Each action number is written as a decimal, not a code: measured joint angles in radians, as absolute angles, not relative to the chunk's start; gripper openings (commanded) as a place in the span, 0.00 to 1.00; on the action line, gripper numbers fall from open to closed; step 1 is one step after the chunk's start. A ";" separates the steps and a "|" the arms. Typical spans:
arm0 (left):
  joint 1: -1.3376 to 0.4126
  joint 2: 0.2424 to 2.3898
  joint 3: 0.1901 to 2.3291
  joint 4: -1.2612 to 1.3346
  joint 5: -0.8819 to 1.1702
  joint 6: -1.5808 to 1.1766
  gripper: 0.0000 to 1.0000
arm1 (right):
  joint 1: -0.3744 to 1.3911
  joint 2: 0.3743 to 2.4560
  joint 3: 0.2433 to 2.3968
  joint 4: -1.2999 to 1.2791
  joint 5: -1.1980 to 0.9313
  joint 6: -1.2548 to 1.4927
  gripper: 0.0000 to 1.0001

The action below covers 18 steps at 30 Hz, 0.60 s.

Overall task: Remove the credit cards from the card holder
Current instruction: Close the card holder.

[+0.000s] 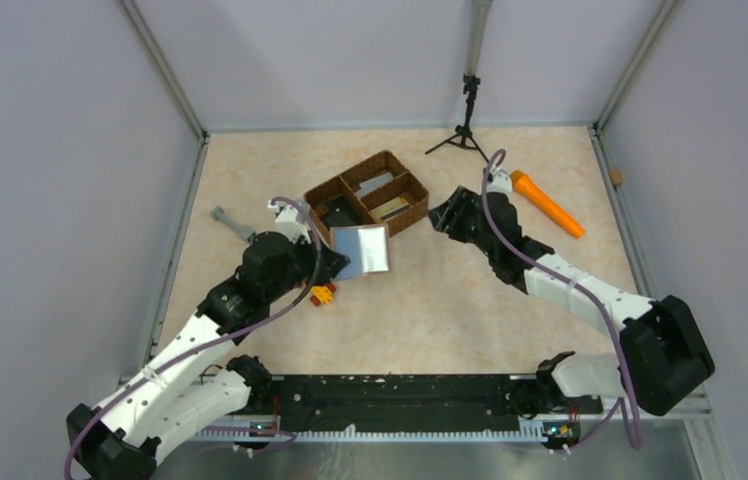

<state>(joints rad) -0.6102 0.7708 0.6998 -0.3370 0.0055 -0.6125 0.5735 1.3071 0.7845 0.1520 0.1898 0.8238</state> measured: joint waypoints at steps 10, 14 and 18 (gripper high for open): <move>-0.610 0.860 0.618 0.052 0.335 -0.826 0.00 | 0.573 1.100 0.606 0.089 -0.101 0.549 0.48; -0.610 0.968 0.615 0.186 0.435 -0.894 0.00 | 0.573 1.011 0.576 0.097 -0.212 0.523 0.46; -0.608 1.076 0.614 0.289 0.513 -0.947 0.00 | 0.573 0.924 0.572 0.137 -0.283 0.524 0.47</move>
